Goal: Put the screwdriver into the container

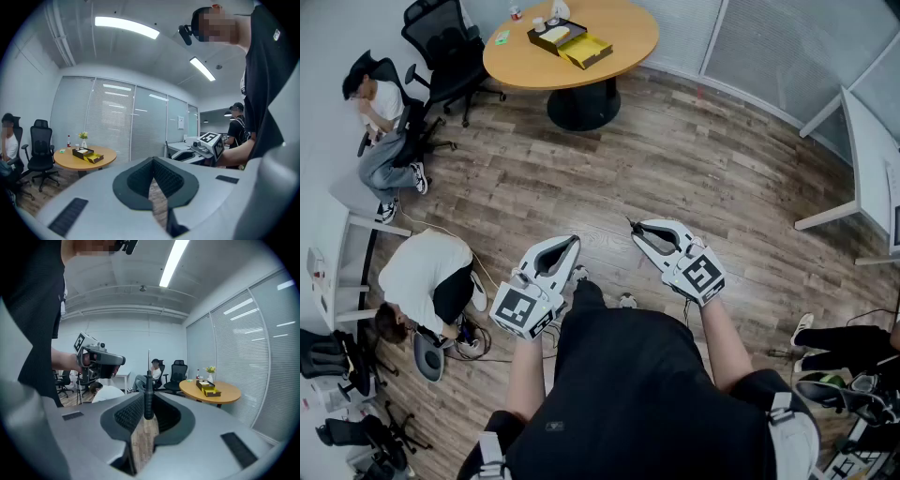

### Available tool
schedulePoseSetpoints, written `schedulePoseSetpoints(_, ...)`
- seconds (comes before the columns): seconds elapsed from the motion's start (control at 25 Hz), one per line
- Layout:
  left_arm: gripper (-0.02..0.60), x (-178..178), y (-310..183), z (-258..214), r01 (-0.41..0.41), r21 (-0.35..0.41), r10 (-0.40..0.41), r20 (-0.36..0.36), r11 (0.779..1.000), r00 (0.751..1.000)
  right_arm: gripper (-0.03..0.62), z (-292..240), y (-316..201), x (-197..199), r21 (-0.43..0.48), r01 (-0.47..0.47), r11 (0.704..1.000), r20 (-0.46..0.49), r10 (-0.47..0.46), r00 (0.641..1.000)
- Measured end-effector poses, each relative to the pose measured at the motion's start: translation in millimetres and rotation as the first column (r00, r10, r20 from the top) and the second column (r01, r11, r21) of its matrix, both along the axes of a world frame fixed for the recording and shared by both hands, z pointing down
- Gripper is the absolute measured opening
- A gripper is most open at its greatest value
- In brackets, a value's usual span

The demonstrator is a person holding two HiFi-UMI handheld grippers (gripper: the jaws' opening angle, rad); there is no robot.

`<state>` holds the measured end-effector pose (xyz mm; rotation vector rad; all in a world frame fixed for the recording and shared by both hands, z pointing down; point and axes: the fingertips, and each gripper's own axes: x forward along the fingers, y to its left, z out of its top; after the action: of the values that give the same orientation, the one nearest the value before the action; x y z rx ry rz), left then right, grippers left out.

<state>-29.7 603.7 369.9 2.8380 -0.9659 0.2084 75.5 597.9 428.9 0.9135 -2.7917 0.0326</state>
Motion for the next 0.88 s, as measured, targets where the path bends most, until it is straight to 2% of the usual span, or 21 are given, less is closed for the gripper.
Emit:
schedulePoseSetpoints(0.4,0.005,-28,-32,2,-0.021,-0.004,0.021,-0.004,1.0,1.0,0.058,13,-26,-27,-0.029,-0.018,0.999,-0.042,0.016,0.999)
schedulePoseSetpoints(0.68,0.005,-56,-71,8,-0.061,-0.021,0.061,0.001,0.998,0.998,0.058,23,-61,-53,-0.095,-0.056,0.994,-0.031,0.054,0.998)
schedulePoseSetpoints(0.88,0.005,-83,-100,6,-0.085,-0.023,0.084,-0.025,0.996,0.996,0.058,21,-84,-72,-0.088,-0.091,0.992,-0.049,0.087,0.995)
